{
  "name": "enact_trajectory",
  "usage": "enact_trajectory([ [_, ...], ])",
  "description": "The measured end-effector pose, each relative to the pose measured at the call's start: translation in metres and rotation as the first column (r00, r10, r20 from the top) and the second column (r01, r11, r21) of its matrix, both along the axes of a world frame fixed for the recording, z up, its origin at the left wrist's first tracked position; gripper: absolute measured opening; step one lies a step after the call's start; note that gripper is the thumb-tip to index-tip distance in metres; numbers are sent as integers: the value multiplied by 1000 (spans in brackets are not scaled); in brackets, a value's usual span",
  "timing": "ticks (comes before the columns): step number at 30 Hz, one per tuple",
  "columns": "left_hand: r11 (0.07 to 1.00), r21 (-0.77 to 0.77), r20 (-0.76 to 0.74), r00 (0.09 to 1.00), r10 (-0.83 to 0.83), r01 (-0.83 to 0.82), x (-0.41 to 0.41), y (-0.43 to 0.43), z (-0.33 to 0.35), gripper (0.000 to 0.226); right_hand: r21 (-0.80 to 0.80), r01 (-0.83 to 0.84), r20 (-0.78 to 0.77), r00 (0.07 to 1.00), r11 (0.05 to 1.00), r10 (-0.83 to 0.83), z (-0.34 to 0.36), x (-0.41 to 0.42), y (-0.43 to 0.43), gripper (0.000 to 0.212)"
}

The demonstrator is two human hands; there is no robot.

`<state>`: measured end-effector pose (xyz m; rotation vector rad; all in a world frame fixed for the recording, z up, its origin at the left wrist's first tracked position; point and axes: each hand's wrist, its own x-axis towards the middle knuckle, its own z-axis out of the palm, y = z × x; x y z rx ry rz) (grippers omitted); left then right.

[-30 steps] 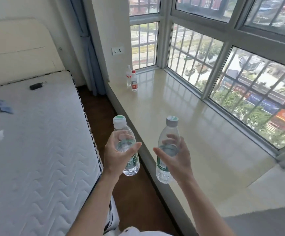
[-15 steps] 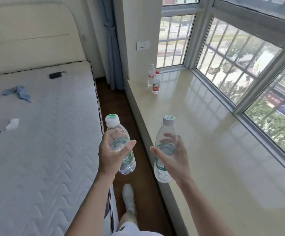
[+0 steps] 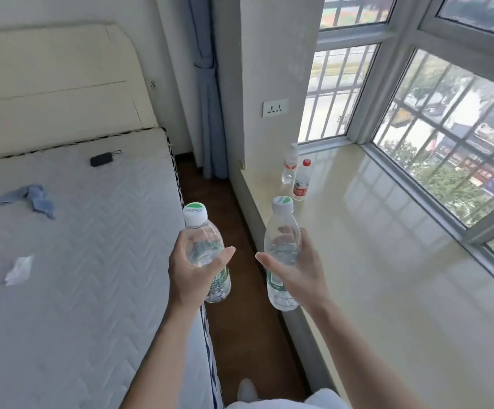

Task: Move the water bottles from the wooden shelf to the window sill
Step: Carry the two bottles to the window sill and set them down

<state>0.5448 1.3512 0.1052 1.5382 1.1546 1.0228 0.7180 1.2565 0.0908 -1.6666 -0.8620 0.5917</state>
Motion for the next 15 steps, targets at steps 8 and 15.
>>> enact_trajectory([
  [8, 998, -49, 12, 999, -43, 43, 37, 76, -12, 66, -12, 31, 2, 1000, 999, -31, -14, 35, 70, 53],
  [15, 995, -60, -11, 997, -82, 81, 94, 154, -29, 60, -13, 77, -11, 997, 997, -77, -30, 91, 141, 52],
])
